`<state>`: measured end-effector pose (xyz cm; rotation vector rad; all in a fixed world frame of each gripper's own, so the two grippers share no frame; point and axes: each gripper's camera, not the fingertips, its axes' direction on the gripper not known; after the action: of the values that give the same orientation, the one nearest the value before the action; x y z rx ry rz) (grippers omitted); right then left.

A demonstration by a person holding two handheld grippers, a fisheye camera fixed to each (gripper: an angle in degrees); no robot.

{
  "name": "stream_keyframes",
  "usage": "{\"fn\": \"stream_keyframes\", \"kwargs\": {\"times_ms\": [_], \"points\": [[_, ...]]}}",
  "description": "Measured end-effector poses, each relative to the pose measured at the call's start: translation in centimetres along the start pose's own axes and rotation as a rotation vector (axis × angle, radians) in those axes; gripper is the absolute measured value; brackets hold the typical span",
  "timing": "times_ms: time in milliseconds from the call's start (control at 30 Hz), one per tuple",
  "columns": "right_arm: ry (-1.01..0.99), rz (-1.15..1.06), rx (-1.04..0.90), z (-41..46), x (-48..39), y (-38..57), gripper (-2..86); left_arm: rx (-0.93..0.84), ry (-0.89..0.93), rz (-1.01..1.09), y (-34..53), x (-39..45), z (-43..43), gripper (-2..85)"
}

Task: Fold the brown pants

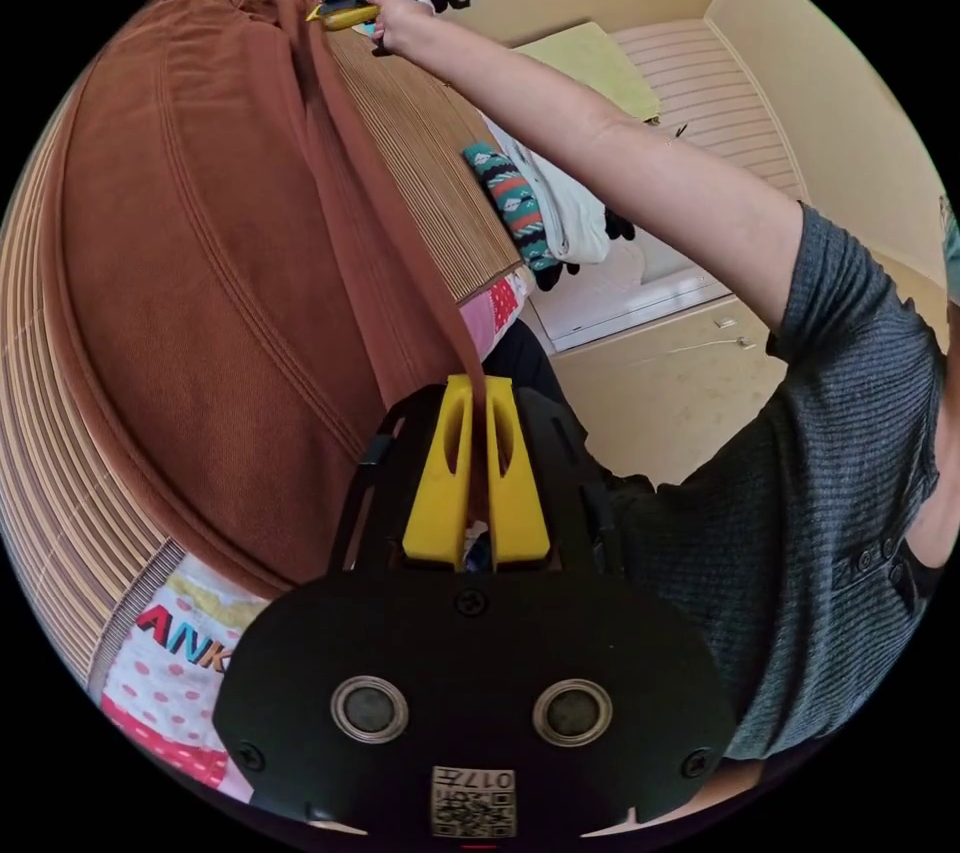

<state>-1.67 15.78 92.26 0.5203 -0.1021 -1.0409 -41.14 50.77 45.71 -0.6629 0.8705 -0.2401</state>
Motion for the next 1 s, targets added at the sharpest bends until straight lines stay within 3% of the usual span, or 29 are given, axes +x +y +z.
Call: {"fn": "stream_keyframes", "kwargs": {"times_ms": [133,200,300,433,600,733,867,1000], "points": [[0.128,-0.239,0.31,-4.7,-11.8,4.2,2.1,0.008,0.027,0.018,1.2,0.2,0.4,-0.8],[0.14,-0.333,0.347,-4.7,-17.1,5.3,1.7,0.024,0.054,0.018,2.4,0.3,0.3,-0.8],[0.003,-0.439,0.34,-3.0,-23.8,5.9,1.5,0.013,0.067,0.016,4.5,0.7,0.5,-0.8],[-0.235,-0.417,0.242,2.1,-27.3,5.2,1.6,-0.003,-0.044,-0.046,6.8,0.6,0.7,-0.7],[-0.465,-0.413,0.077,7.2,-26.3,5.8,2.2,-0.05,-0.097,-0.162,9.3,-1.1,2.2,0.4],[-0.596,-0.428,0.115,4.3,-21.4,13.3,3.0,-0.002,-0.146,-0.259,9.8,-2.3,2.3,5.3],[-0.567,-0.432,0.14,0.8,-15.2,23.3,3.9,0.071,-0.121,-0.297,8.1,-3.3,2.7,9.9],[-0.393,-0.262,0.067,-0.7,-6.6,34.2,7.1,0.099,-0.175,-0.296,5.1,-3.1,4.1,10.3]]}}
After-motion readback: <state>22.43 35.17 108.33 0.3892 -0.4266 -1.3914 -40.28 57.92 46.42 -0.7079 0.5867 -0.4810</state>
